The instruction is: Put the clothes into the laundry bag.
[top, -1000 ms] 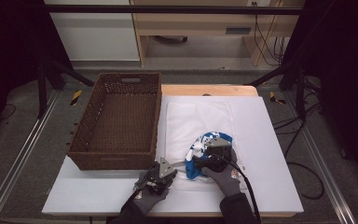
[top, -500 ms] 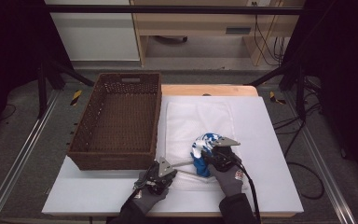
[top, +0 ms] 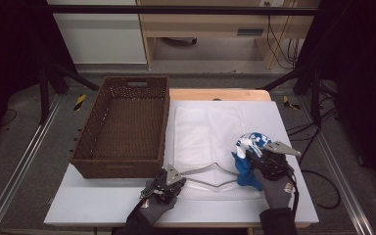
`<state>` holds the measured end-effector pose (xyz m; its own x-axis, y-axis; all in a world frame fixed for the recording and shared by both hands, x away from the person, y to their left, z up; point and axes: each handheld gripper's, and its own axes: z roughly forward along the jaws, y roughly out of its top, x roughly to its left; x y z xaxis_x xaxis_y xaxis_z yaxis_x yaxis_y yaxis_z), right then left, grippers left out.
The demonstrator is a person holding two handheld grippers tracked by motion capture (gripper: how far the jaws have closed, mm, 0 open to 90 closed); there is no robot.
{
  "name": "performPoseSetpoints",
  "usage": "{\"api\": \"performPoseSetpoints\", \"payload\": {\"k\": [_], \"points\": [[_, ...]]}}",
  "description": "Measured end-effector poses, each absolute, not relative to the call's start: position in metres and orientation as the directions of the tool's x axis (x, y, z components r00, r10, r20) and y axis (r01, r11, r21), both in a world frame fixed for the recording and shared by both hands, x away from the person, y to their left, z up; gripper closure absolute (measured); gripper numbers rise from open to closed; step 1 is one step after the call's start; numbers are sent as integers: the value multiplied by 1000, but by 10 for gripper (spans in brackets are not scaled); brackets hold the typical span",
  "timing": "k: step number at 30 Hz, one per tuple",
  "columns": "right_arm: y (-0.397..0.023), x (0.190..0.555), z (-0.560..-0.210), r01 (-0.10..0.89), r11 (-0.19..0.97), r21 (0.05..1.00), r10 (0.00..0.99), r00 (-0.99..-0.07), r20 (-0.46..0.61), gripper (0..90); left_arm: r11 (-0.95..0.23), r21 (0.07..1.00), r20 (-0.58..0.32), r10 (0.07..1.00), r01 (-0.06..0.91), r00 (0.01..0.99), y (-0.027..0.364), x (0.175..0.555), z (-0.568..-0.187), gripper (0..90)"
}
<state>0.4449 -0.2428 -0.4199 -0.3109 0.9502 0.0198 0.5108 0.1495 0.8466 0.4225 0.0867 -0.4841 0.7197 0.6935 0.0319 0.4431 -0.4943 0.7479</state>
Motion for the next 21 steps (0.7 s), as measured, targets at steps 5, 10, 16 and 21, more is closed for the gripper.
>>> {"api": "performPoseSetpoints", "payload": {"k": [5, 10, 16, 21], "points": [[-276, 430, -433, 554, 152, 818, 965, -262, -2, 633, -497, 745, 36, 696, 444, 717, 86, 422, -484, 898], [-294, 429, -455, 601, 135, 788, 973, -231, 9, 617, -494, 745, 31, 696, 447, 717, 86, 423, -483, 899], [-293, 435, -471, 626, 154, 764, 975, -219, -16, 575, -494, 746, 34, 698, 446, 716, 85, 423, -483, 899], [-289, 435, -468, 608, 173, 775, 975, -220, -46, 419, -489, 755, 37, 697, 437, 716, 84, 422, -482, 900]]}}
